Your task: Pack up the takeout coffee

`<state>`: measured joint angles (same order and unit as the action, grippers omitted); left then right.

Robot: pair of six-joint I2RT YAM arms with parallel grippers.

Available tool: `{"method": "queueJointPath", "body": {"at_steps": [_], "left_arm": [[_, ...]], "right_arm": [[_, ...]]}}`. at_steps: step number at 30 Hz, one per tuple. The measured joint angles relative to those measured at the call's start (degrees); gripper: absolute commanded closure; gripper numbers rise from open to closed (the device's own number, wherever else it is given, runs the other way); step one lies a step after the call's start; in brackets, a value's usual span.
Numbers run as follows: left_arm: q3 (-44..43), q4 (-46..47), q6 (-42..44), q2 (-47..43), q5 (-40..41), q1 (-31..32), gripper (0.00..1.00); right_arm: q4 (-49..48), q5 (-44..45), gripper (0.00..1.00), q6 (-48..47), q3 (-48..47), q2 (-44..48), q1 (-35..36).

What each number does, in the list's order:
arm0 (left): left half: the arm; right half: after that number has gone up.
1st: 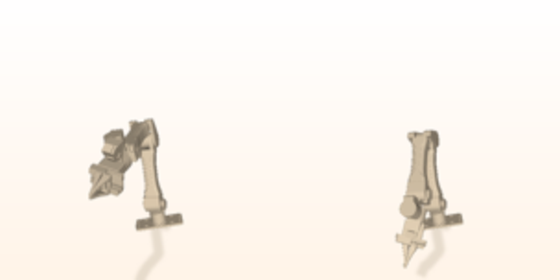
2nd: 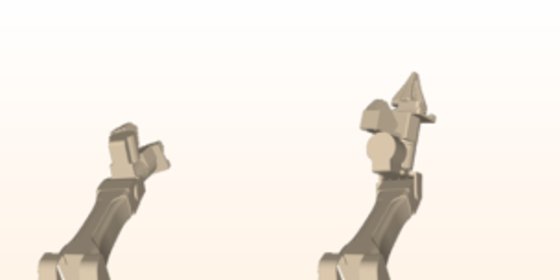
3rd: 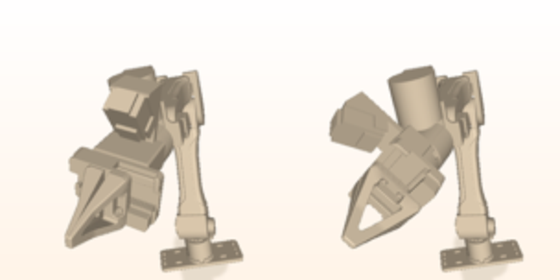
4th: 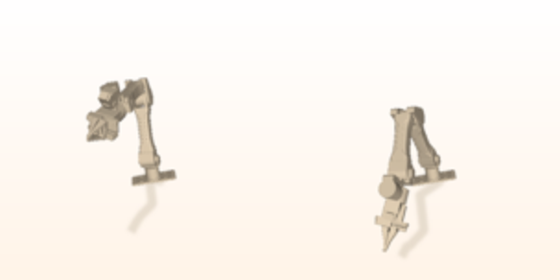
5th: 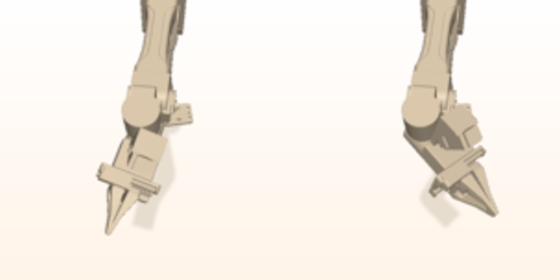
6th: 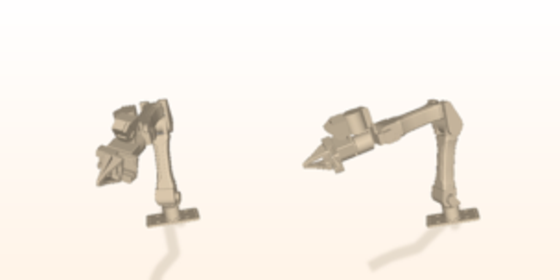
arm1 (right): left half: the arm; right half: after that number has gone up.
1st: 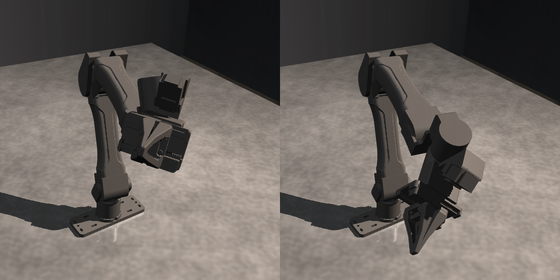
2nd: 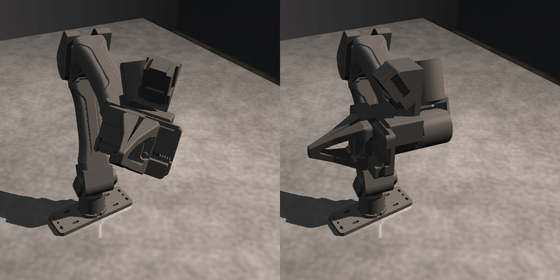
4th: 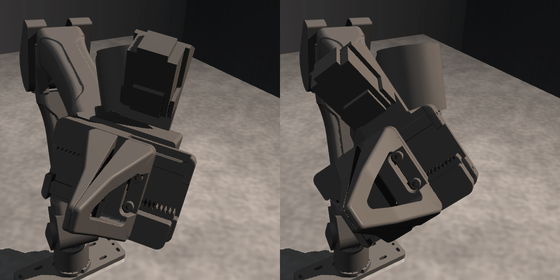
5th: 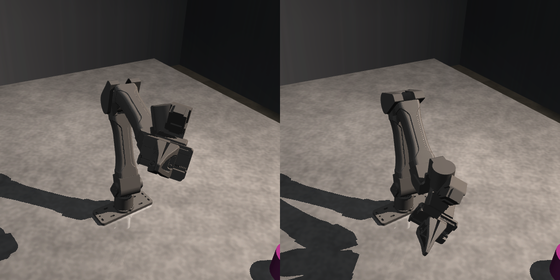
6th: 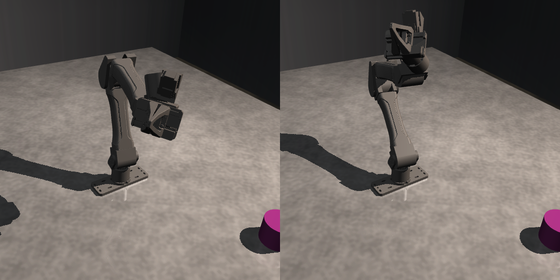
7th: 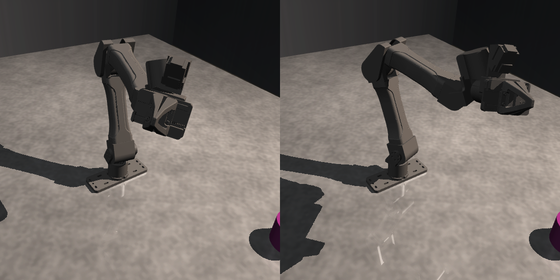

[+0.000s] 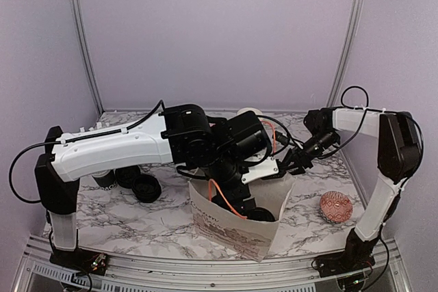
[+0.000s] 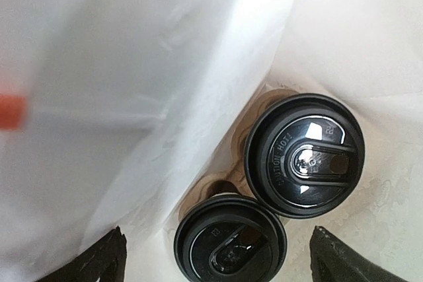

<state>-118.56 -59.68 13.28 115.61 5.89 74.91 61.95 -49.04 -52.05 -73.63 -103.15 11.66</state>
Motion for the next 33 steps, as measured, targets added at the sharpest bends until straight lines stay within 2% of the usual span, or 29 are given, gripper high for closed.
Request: {"method": "queueJointPath", "body": {"at_steps": [9,20,22,25,29,33], "left_arm": [[-6.54,-0.39,0.26,-1.66,-0.46,-1.11,0.07],[-10.25,1.25,-0.85,-14.95,2.27,-1.84,0.19],[-10.49,1.79,-1.79,-17.68,3.98,-1.86,0.27],[-10.29,2.8,-4.28,-21.0,8.87,-1.86,0.49],[-2.97,4.33,-10.05,-27.17,20.11,-4.11,0.59],[10.47,3.65,-18.08,-34.07,30.21,-9.99,0.61]], "right_arm": [[-0.04,0.0,0.47,0.2,0.0,0.0,0.0],[-0.33,0.0,0.47,1.51,0.0,0.0,0.0],[-0.44,-0.02,0.47,1.73,0.0,0.0,0.0],[-0.55,-0.04,0.48,2.23,-0.02,0.0,0.0],[-1.84,0.11,0.48,2.82,0.0,0.35,0.0],[-4.15,0.35,0.49,3.61,0.37,1.62,0.0]]}}
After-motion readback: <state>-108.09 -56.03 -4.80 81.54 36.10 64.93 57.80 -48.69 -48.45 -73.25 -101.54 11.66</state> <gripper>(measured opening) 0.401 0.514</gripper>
